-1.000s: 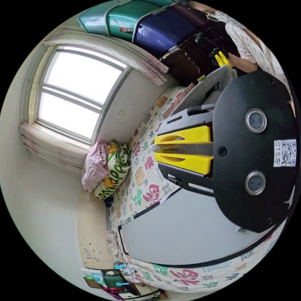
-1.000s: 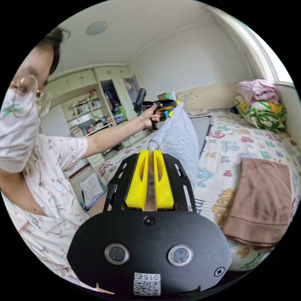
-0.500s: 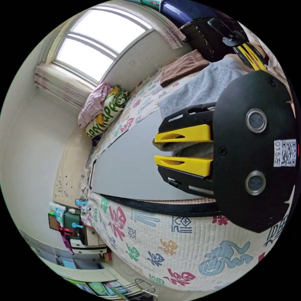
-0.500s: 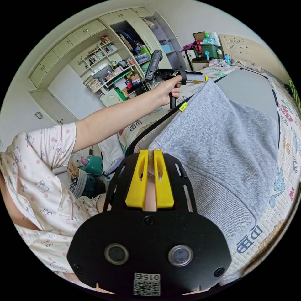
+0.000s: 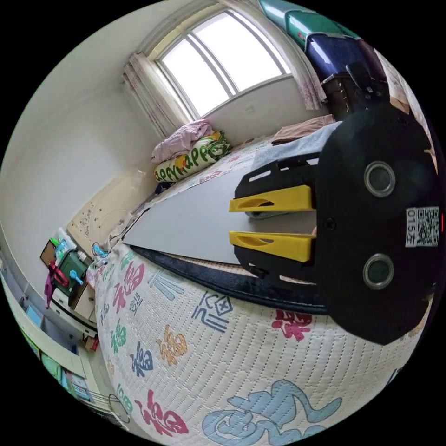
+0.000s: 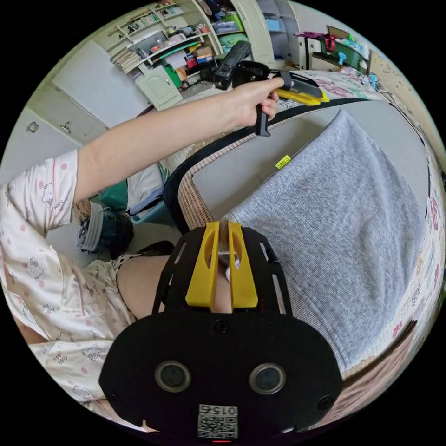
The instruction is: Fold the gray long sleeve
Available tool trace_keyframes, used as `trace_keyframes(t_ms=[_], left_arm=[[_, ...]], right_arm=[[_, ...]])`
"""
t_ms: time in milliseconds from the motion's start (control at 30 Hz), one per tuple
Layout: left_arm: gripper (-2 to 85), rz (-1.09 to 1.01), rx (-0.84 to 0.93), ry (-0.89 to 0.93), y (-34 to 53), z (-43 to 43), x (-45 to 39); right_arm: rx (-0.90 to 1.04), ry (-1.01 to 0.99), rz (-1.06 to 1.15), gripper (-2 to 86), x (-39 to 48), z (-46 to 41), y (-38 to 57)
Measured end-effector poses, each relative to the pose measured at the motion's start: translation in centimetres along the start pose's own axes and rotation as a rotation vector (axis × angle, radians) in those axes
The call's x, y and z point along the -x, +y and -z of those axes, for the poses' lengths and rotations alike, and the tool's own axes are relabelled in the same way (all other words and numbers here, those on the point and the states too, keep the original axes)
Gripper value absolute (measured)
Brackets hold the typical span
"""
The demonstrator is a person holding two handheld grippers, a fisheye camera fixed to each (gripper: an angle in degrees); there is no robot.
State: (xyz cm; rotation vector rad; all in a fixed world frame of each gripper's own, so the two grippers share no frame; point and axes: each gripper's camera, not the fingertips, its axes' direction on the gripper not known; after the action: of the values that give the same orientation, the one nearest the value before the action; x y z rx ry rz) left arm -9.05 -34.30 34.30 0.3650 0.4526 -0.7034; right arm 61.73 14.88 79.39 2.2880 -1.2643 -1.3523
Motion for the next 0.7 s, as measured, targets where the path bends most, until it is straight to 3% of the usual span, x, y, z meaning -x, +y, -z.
trace_keyframes(t_ms=[167,333,567,633,700], left_arm=[[10.2,-0.176,0.1,-0.046,1.6,-5.5,-5.9],[9.4,-0.362,0.168,-0.371,4.7,-12.1,-12.3],[7.4,-0.256,0.139,-0.264,5.0,-12.0,-12.6],[8.6,-0.273,0.151,-0.225,5.7,-11.4,-12.1],[10.1,-0.297,0.19,-0.206,6.1,-11.6,-11.6]], right_arm=[[0.114,0.048,0.051,4.2,-3.5,-2.5,-2.8],[0.159,0.058,0.062,4.2,-7.1,-3.2,-5.4],[0.193,0.308,0.242,6.2,-5.6,-1.5,-7.5],[0.119,0.224,0.228,6.5,-7.4,3.1,-7.1],[-0.032,0.002,0.187,7.5,-12.2,10.5,-6.5]])
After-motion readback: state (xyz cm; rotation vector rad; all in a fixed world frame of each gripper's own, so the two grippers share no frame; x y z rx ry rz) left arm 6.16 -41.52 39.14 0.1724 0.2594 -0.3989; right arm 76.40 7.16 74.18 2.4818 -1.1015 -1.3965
